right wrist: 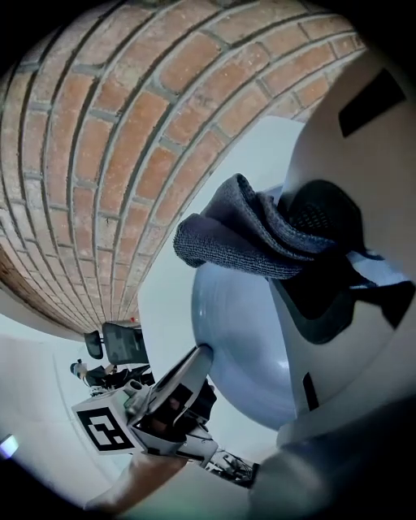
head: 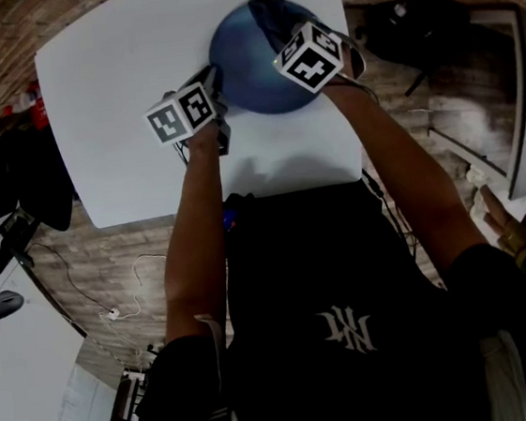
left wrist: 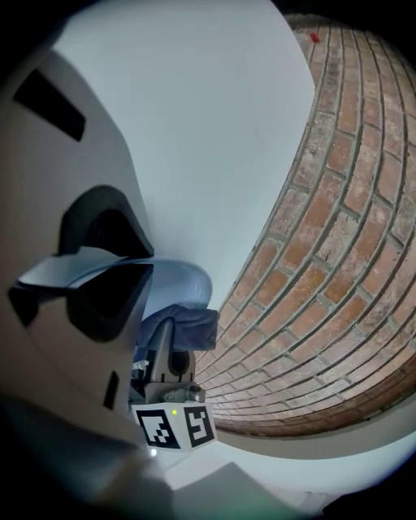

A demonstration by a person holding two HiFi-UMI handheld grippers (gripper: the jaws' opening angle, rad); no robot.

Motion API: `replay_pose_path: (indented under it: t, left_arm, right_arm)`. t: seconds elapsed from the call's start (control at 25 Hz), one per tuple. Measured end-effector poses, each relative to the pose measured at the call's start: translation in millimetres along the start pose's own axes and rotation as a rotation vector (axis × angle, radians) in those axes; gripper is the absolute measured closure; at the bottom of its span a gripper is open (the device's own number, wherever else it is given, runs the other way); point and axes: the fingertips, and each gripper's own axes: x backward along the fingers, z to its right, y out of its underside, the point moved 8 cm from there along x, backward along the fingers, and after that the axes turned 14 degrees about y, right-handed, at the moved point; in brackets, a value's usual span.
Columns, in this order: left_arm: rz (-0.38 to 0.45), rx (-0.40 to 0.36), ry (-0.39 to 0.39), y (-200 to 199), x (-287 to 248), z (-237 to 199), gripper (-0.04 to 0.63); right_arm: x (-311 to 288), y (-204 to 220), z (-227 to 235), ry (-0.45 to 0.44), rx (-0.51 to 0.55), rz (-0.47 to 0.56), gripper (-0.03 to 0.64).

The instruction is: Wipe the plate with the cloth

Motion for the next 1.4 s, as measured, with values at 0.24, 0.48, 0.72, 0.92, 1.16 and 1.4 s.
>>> replay_pose_path:
  t: [0.24, 0.48, 0.72, 0.92, 1.16, 1.4]
  left_arm:
    - [-0.001, -0.004, -0.003, 1, 2, 0, 0.563]
    - [-0.001, -0.009, -0.008, 0, 1, 0, 0.563]
    - [-0.014, -0.02, -0.022, 0, 1, 1, 0.563]
    - [-0.016, -0.007, -0.022, -1, 1, 1, 0.563]
    - [-0.015, -0.001, -0.021, -1, 2, 2, 0.563]
    - [-0.01, 0.004, -0.025, 0, 1, 2, 0.563]
  right_arm:
    - [5, 14, 14, 0.053, -0.005, -0.035, 0.543]
    - [9, 27, 29, 0.084, 0.004, -0.055, 0.543]
    - [15, 15, 27, 0.06, -0.089, 0.012, 0.543]
    - [31, -18, 8, -0.044, -0.232, 0.137, 0.543]
    - [26, -48, -46, -0.311, -0.395, 0.184, 0.543]
    - [4, -41, -78, -0.342, -0.339, 0.105, 0.543]
